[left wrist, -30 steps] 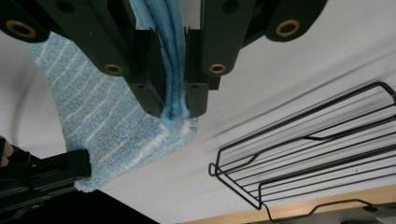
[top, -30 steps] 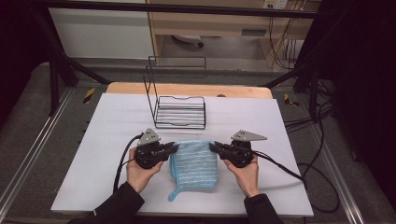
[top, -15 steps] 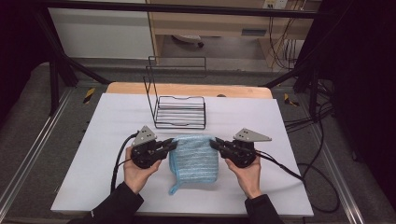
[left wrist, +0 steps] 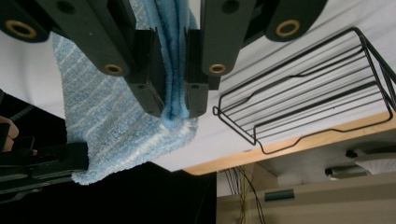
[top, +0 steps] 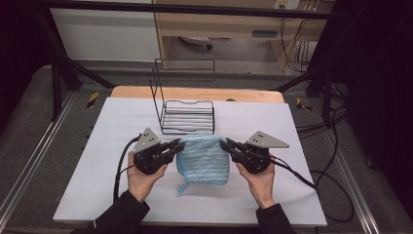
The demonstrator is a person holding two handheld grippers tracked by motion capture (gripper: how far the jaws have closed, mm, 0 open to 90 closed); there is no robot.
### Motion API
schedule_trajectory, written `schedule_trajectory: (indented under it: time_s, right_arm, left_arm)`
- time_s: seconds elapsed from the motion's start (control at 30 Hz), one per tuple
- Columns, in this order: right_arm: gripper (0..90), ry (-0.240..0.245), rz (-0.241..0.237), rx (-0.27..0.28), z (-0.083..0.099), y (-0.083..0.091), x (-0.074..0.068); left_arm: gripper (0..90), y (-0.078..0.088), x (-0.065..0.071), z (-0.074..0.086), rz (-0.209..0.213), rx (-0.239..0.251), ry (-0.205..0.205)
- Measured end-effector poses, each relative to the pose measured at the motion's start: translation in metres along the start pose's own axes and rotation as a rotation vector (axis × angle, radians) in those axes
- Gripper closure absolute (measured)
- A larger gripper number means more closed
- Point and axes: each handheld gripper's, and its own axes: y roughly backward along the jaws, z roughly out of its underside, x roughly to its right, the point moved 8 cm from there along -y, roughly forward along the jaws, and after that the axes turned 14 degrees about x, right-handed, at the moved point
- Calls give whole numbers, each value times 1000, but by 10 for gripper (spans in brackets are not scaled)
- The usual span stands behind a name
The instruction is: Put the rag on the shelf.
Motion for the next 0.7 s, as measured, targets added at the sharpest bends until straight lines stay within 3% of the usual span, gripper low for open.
schedule_trajectory:
  time_s: [0.7]
  right_arm:
    - [815, 72, 31, 129, -54, -17, -6]
  left_arm:
    - [788, 1, -12, -52, -34, 149, -14]
